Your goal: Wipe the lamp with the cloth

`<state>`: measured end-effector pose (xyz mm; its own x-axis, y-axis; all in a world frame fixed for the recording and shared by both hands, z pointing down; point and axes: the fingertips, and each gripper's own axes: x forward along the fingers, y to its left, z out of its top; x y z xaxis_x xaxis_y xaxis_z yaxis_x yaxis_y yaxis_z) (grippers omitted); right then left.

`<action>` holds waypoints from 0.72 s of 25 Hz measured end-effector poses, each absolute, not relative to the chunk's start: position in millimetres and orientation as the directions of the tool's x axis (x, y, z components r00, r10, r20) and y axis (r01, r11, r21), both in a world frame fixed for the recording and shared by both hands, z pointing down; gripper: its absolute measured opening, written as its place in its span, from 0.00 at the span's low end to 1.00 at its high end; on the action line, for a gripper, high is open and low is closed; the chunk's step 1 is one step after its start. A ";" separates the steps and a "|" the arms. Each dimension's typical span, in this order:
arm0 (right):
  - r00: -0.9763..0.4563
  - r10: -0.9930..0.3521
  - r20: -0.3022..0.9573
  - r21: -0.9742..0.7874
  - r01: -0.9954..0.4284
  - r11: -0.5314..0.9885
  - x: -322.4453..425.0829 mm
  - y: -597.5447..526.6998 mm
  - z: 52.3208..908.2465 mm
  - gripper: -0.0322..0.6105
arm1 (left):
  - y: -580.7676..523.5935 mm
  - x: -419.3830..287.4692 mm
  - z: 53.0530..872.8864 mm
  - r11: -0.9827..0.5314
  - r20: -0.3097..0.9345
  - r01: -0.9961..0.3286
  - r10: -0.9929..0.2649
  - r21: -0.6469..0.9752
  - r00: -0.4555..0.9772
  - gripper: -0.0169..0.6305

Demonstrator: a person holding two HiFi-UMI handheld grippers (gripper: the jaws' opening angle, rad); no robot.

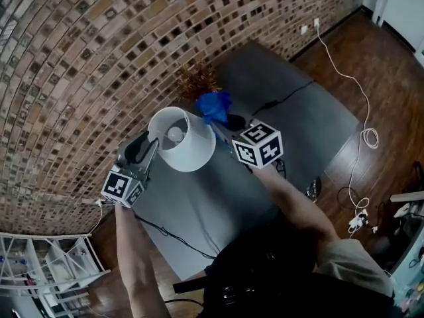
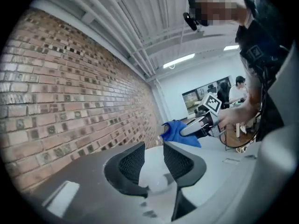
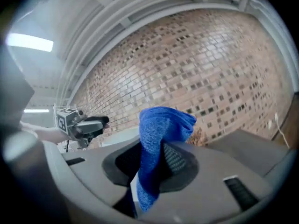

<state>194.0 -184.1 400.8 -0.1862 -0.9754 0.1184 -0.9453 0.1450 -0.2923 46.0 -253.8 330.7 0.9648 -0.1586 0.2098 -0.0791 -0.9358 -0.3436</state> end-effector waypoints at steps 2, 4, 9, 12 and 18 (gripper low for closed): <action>-0.179 -0.981 0.076 -0.225 -0.961 0.158 187.0 -187.9 374.3 0.19 | -250.9 59.3 341.4 -0.944 0.237 -0.027 -0.110 -0.330 0.965 0.22; -0.182 -0.981 0.063 -0.158 -0.973 0.170 175.8 -191.3 363.8 0.19 | -250.0 67.6 361.8 -0.941 0.304 0.016 -0.093 -0.338 0.948 0.21; -0.194 -0.980 0.041 0.185 -0.963 0.198 143.9 -206.5 358.7 0.19 | -241.7 71.9 358.3 -0.968 0.290 0.054 -0.020 -0.244 0.957 0.13; -0.275 -0.958 0.083 0.430 -0.857 0.284 119.1 -205.1 396.3 0.19 | -242.5 69.0 357.1 -0.973 0.263 0.036 -0.026 -0.229 0.965 0.11; -0.270 -0.883 0.384 0.509 -0.736 0.446 128.0 -170.9 539.7 0.19 | -240.0 72.0 354.9 -0.968 0.239 0.027 -0.034 -0.248 0.970 0.10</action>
<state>128.0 -170.9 539.7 -0.2698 -0.8831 0.3839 -0.7364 0.4461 0.5086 72.0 -240.0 354.9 0.9704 -0.0339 0.2392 0.0272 -0.9684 -0.2477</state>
